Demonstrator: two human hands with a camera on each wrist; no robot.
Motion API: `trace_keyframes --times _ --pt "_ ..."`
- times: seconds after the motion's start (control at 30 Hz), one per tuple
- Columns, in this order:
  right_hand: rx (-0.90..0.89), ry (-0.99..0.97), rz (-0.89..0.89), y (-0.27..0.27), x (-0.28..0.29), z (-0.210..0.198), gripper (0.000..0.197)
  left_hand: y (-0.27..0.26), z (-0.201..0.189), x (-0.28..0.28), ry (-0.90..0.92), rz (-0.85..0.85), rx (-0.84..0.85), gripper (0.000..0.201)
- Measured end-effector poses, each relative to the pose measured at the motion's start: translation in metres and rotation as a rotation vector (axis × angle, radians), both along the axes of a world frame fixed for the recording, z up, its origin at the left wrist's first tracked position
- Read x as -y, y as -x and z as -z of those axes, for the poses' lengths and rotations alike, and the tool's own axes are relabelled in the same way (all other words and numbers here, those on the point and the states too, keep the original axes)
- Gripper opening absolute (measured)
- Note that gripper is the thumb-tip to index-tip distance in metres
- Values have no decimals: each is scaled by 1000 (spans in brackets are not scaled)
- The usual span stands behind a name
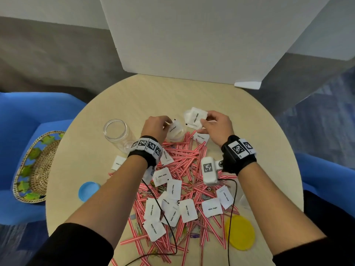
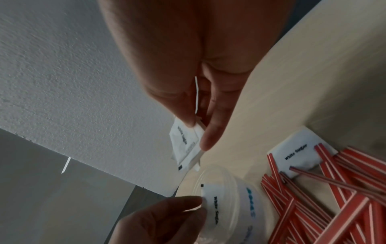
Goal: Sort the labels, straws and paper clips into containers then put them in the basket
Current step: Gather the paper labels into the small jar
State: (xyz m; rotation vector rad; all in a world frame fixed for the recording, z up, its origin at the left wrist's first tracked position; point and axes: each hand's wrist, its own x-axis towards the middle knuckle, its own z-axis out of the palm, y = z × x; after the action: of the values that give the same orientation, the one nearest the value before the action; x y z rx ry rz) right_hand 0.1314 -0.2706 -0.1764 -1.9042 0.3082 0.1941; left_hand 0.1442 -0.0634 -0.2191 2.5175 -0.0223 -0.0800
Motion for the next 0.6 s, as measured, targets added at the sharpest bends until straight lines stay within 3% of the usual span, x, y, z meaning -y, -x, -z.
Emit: trace_keyframes --times 0.13,0.27,0.37,0.5,0.6 --pt "-17 -34 43 -4 -17 12 13 -1 7 1 -163 55 111 12" --pt "-14 55 61 -9 -31 22 17 2 15 1 -237 -35 158 11" --pt "49 167 2 -15 -40 27 18 7 18 -6 -100 -47 116 13" --pt "117 316 -94 -26 -49 30 21 28 15 -11 171 -188 96 21" --pt "107 492 -235 -36 -56 33 17 51 17 -13 230 -275 -40 19"
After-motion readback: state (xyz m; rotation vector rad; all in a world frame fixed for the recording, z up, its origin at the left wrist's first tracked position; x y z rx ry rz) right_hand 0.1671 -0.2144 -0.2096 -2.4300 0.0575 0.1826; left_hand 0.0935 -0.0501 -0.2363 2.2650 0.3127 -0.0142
